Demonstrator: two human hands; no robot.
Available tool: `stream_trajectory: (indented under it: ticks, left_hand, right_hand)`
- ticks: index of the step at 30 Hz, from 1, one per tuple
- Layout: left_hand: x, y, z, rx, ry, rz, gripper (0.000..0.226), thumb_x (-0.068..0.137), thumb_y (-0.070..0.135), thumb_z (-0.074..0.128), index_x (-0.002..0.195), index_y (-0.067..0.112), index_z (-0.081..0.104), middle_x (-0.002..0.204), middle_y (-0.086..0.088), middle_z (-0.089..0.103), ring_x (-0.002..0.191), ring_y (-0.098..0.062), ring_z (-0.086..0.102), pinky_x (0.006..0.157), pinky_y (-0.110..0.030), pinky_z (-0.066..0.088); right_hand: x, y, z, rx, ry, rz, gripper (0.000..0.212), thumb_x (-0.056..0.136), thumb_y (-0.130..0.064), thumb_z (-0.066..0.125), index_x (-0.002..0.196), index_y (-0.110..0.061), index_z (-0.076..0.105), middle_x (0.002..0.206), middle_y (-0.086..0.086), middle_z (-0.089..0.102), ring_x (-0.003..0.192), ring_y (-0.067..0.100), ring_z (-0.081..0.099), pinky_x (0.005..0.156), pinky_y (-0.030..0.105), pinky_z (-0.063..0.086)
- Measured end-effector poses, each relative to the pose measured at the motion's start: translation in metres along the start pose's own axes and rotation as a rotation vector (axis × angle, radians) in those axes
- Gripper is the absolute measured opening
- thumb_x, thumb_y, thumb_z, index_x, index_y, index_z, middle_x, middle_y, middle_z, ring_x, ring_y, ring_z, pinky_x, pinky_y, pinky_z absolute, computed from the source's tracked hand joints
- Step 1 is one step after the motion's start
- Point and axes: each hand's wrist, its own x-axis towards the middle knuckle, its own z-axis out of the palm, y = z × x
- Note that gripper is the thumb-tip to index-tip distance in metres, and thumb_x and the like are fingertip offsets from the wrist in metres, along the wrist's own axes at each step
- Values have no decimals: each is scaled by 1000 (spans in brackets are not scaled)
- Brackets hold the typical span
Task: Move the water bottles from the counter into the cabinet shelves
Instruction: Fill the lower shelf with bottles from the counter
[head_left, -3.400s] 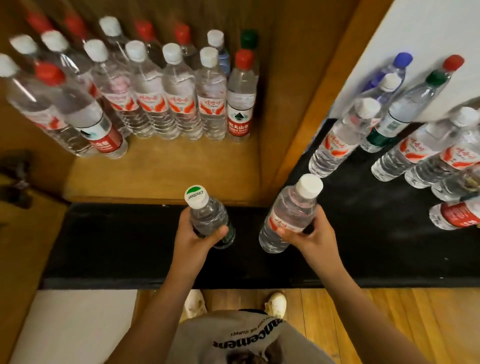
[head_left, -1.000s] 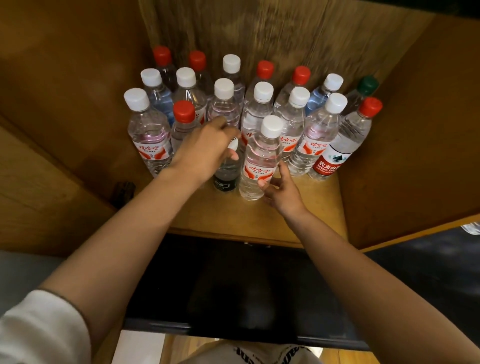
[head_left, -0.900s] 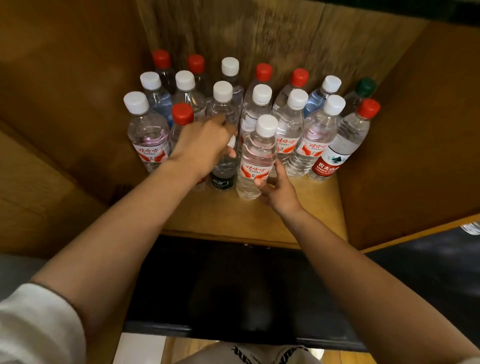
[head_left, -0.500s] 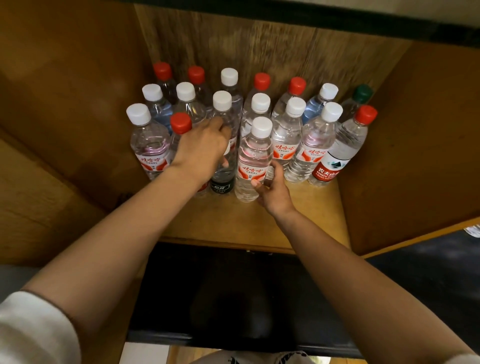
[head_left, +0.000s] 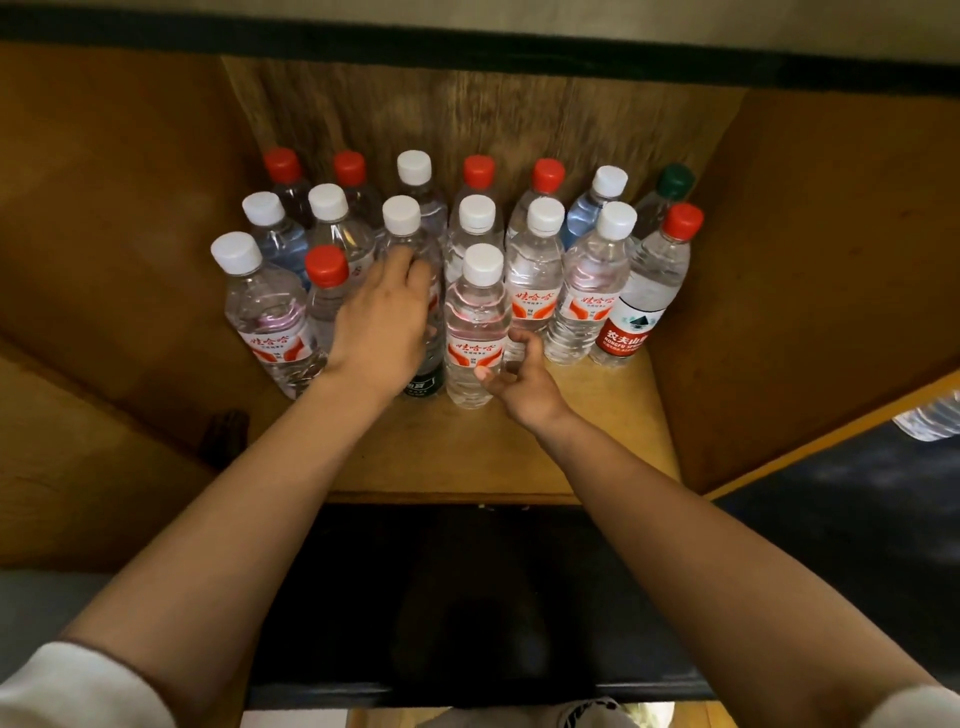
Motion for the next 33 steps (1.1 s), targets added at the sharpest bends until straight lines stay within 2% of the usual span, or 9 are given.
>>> stream_trajectory:
  ticks: [3,6,12,15,19,25,28,31,33]
  left_hand:
    - [-16,10,1,-214,220,-37,47,83,14,63,124,3,44,129,-15,42,119,-28,45,97,-37,44]
    - [-40,33,7,-367,294,13,35,81,11,61,114,6,50,118,-12,49,104,-22,53,84,-30,48]
    - [-74,106,36,-608,-59,141,19,82,3,63,97,14,67,85,4,65,69,-8,57,67,-16,43]
    - [-77,154,55,-604,-241,157,16,84,12,63,97,20,69,79,8,66,67,-9,59,65,-25,48]
    - [-76,222,74,-634,-427,237,15,89,21,57,99,29,66,86,16,64,76,1,58,68,-17,46]
    - [-58,326,90,-1058,-587,121,36,92,4,49,99,38,57,93,13,62,81,2,60,71,-13,49]
    - [-26,361,100,-1147,-338,-20,43,86,-4,55,116,27,48,111,5,55,95,0,56,81,-10,45]
    - [15,382,104,-1155,-137,-141,57,80,1,65,128,21,41,126,2,46,108,4,49,88,-11,43]
    - [39,390,105,-1158,-125,-164,65,82,8,66,138,21,34,138,1,40,123,-6,43,100,-23,41]
  right_hand:
    - [-14,-1,-10,22,29,-40,63,85,-13,64,135,-20,26,130,7,49,120,21,47,94,36,44]
    - [-39,1,-30,-3,9,-83,56,84,-10,65,131,-17,35,106,-8,52,103,11,51,86,26,45]
    - [-103,16,-108,-167,-169,-123,21,89,-7,57,106,-18,56,98,-2,59,94,8,55,84,19,44]
    - [-131,28,-165,-233,-215,-99,13,90,-8,56,100,-14,60,84,-3,60,71,10,59,63,12,43]
    - [-153,45,-243,-255,-155,-36,12,89,-4,56,98,-7,62,77,8,61,59,10,56,53,10,42]
    - [-152,74,-343,-203,108,7,13,88,-2,57,90,-13,62,69,3,59,52,0,53,50,8,40]
    - [-136,82,-381,-192,275,-24,21,85,-5,61,81,-25,58,71,1,58,63,12,55,58,15,45]
    - [-117,86,-417,-138,625,-40,29,81,-5,65,77,-26,46,73,1,51,70,19,51,69,35,44]
    - [-107,84,-437,-80,858,-91,34,76,-7,70,90,-20,43,89,1,49,79,17,49,74,28,42]
